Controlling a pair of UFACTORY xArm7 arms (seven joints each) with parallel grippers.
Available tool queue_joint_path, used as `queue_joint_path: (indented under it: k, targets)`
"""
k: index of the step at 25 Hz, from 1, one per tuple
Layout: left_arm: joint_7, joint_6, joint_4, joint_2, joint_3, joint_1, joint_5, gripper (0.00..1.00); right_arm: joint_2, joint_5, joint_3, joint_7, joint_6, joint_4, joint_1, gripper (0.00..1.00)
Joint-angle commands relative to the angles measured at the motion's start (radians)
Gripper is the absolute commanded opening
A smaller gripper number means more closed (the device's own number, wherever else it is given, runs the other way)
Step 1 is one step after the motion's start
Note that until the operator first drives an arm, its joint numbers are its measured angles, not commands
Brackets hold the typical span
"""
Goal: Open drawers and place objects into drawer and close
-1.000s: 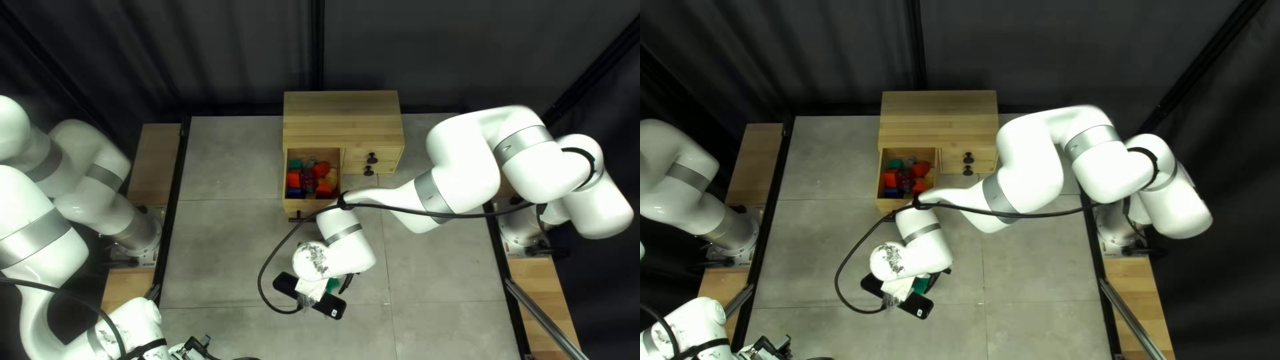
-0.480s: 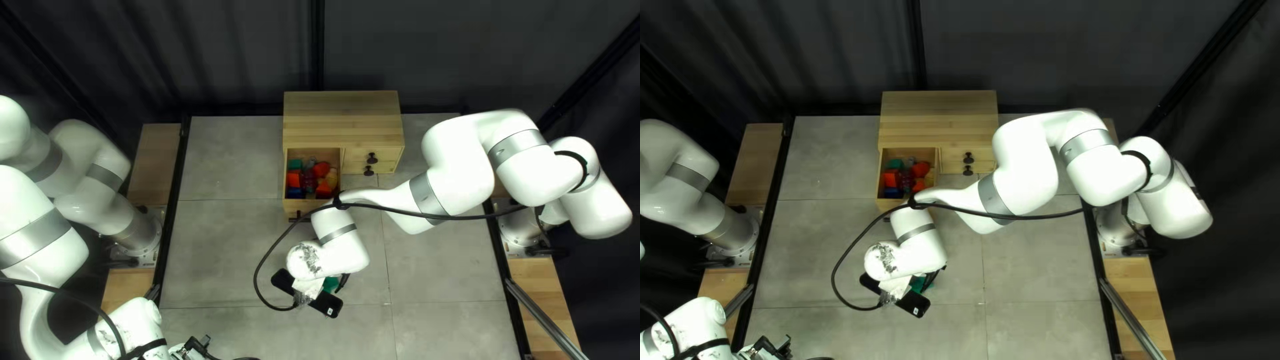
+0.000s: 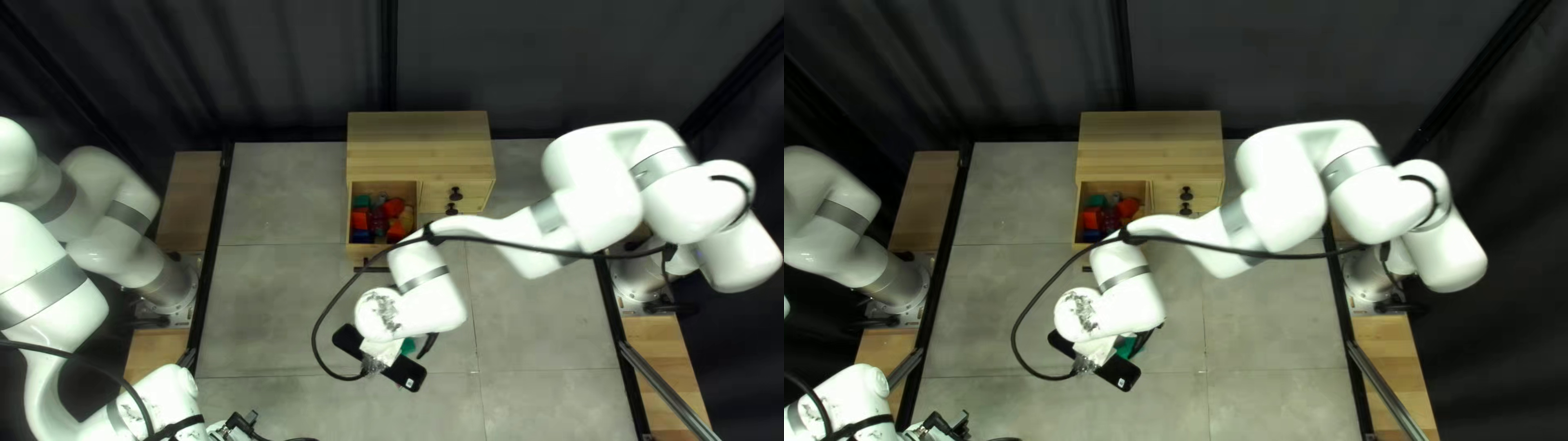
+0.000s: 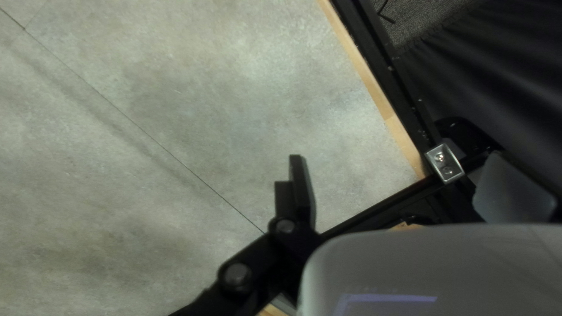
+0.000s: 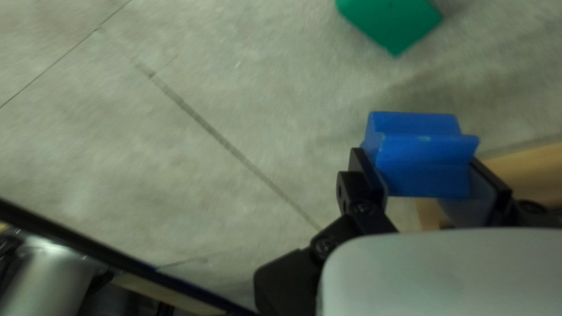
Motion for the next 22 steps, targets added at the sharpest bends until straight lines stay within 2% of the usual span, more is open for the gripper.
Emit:
queue_joint_path:
  k: [1, 3, 6, 11, 13, 14, 15, 17, 22]
  targets:
    - [0.000, 0.000, 0.000, 0.000, 0.000, 0.000, 0.000, 1.00, -0.110, -0.040, -0.031, -0.009, 0.036, -0.063, -0.026, 0.03]
    - [0.000, 0.000, 0.000, 0.000, 0.000, 0.000, 0.000, 1.00, -0.139, -0.060, -0.054, -0.009, 0.018, -0.091, -0.049, 0.03]
    - [0.000, 0.000, 0.000, 0.000, 0.000, 0.000, 0.000, 1.00, -0.147, -0.093, -0.098, -0.031, -0.068, -0.134, -0.104, 0.03]
    - [0.000, 0.000, 0.000, 0.000, 0.000, 0.000, 0.000, 1.00, -0.099, -0.112, -0.135, -0.040, -0.218, -0.135, -0.161, 0.03]
    - [0.000, 0.000, 0.000, 0.000, 0.000, 0.000, 0.000, 1.00, -0.078, -0.115, -0.144, -0.034, -0.278, -0.136, -0.175, 0.05]
    - [0.000, 0.000, 0.000, 0.000, 0.000, 0.000, 0.000, 1.00, -0.068, -0.116, -0.149, -0.028, -0.311, -0.137, -0.183, 0.09]
    - [0.000, 0.000, 0.000, 0.000, 0.000, 0.000, 0.000, 1.00, -0.063, -0.117, -0.151, -0.025, -0.325, -0.138, -0.185, 0.35]
    - [0.000, 0.000, 0.000, 0.000, 0.000, 0.000, 0.000, 1.00, -0.055, -0.117, -0.157, -0.019, -0.368, -0.147, -0.197, 1.00]
    - [0.000, 0.000, 0.000, 0.000, 0.000, 0.000, 0.000, 1.00, -0.111, -0.111, -0.153, 0.018, -0.379, -0.206, -0.187, 1.00]
